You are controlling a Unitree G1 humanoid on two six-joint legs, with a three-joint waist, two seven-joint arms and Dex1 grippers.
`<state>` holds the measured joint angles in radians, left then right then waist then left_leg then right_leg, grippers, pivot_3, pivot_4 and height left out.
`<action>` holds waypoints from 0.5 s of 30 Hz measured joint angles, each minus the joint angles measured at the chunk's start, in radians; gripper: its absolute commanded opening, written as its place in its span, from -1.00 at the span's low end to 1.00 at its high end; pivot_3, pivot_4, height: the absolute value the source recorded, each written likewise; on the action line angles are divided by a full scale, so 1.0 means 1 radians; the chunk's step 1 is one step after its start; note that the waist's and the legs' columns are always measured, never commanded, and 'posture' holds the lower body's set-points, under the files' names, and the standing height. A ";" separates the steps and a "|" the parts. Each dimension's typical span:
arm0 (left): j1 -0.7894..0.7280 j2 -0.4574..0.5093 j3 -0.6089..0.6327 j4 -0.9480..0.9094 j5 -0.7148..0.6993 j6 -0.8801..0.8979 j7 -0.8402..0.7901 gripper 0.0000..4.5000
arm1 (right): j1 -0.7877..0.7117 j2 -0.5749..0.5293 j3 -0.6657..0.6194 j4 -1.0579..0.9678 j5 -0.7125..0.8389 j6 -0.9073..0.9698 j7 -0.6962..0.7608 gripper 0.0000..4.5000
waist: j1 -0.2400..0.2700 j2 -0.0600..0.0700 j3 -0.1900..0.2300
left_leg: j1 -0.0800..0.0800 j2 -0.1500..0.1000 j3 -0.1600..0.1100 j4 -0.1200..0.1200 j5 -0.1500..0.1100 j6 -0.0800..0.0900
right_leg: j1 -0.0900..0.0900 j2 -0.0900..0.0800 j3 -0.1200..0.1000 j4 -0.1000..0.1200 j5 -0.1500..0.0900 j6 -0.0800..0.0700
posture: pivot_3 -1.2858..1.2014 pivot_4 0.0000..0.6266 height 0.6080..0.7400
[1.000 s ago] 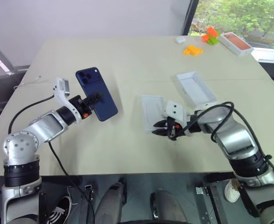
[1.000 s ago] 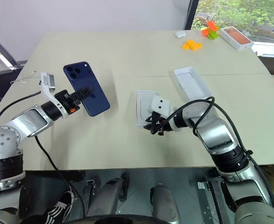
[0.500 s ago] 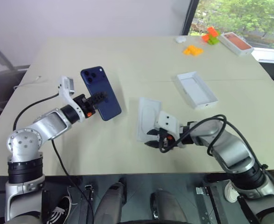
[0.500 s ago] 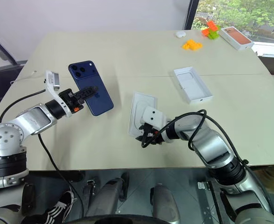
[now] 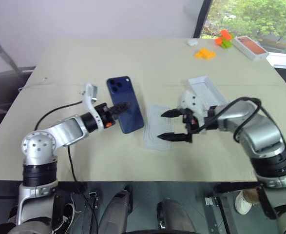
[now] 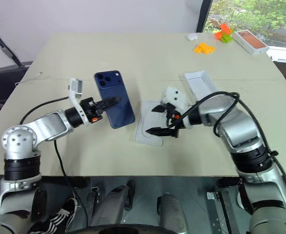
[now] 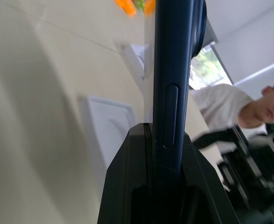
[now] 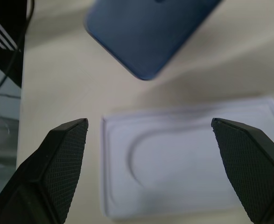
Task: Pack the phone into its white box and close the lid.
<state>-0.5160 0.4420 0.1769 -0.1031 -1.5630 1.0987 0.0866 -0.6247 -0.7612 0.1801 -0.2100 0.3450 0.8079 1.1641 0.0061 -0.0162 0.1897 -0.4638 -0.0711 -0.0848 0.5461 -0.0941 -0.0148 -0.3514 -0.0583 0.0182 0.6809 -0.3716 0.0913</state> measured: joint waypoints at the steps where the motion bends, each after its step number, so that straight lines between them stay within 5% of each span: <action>1: -0.006 -0.009 -0.012 0.017 -0.003 0.013 0.007 -1.00 | 0.008 -0.021 0.002 0.022 -0.002 -0.019 0.019 0.97 | 0.001 0.000 0.000 | 0.000 0.000 0.000 0.000 0.000 0.000 | 0.001 0.000 0.000 0.000 0.000 0.000 | 0.03 -0.52 1.00; 15: -0.133 -0.132 -0.137 0.252 0.123 0.127 0.033 -1.00 | 0.139 0.007 -0.112 0.140 -0.007 -0.464 0.032 0.97 | -0.005 0.000 0.000 | 0.000 0.000 0.000 0.009 -0.002 0.003 | 0.004 0.001 0.000 0.002 0.000 0.001 | 0.03 -0.52 1.00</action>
<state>-0.6494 0.3098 0.0401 0.1486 -1.4403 1.2252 0.1195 -0.4857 -0.7541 0.0676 -0.0698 0.3379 0.3439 1.1961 0.0012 -0.0162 0.1902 -0.4641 -0.0707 -0.0844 0.5553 -0.0956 -0.0120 -0.3470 -0.0571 0.0181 0.6829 -0.3717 0.0920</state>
